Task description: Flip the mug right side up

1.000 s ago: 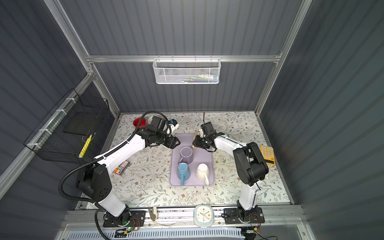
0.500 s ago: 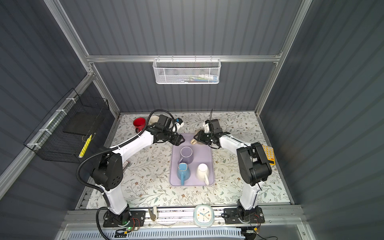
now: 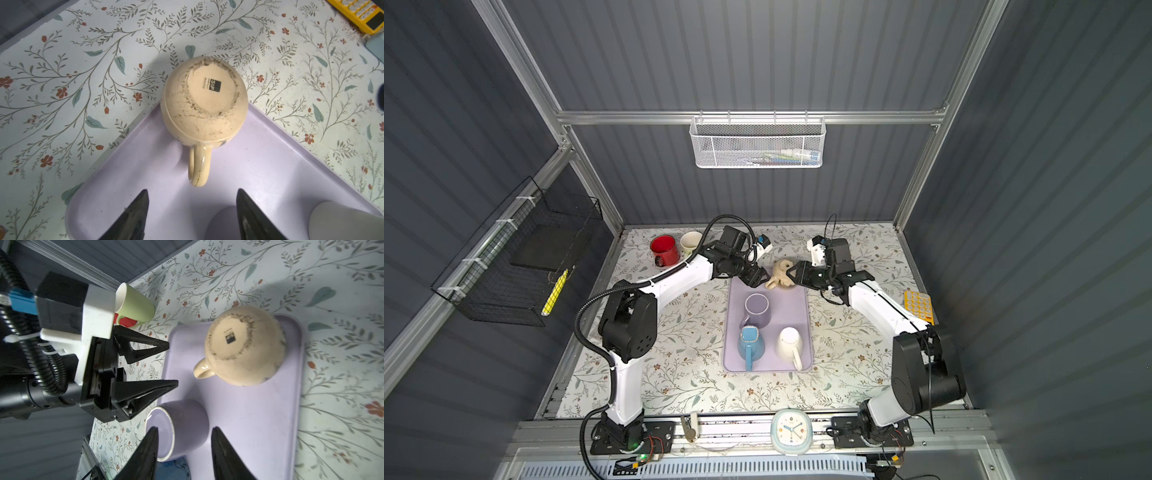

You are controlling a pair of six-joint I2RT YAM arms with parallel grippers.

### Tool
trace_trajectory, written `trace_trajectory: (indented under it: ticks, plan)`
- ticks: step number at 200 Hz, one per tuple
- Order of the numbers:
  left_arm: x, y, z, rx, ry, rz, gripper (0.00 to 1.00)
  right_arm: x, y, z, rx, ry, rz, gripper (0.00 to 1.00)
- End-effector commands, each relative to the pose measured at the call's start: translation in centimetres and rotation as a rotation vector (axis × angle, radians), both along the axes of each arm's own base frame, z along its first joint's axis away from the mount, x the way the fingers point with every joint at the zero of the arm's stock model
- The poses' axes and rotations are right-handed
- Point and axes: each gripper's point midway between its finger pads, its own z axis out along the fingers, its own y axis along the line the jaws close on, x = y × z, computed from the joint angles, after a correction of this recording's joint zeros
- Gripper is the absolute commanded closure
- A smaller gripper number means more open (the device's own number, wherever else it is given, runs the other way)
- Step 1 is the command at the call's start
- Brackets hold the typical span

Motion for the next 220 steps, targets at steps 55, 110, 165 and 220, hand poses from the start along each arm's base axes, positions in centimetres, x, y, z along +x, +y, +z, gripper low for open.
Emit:
trace_trajectory:
  ticks: [55,110,165,220]
  plan:
    - [0.5,-1.7,-1.3,0.060,-0.037,-0.087,0.33,-1.5,-3.4,-1.4,-0.062,0.023,-0.060,0.55]
    - [1.1,-1.7,-3.3,0.138,-0.026,-0.100,0.34,-1.4,-5.2,-2.2,-0.081,0.038,-0.091,0.55]
    - [1.6,-1.7,-4.5,0.190,-0.008,-0.114,0.35,-1.5,-7.0,-1.8,-0.086,0.026,-0.133,0.54]
    - [1.9,-1.8,-5.8,0.225,0.000,-0.116,0.37,-1.7,-8.2,-1.7,-0.091,0.019,-0.166,0.54]
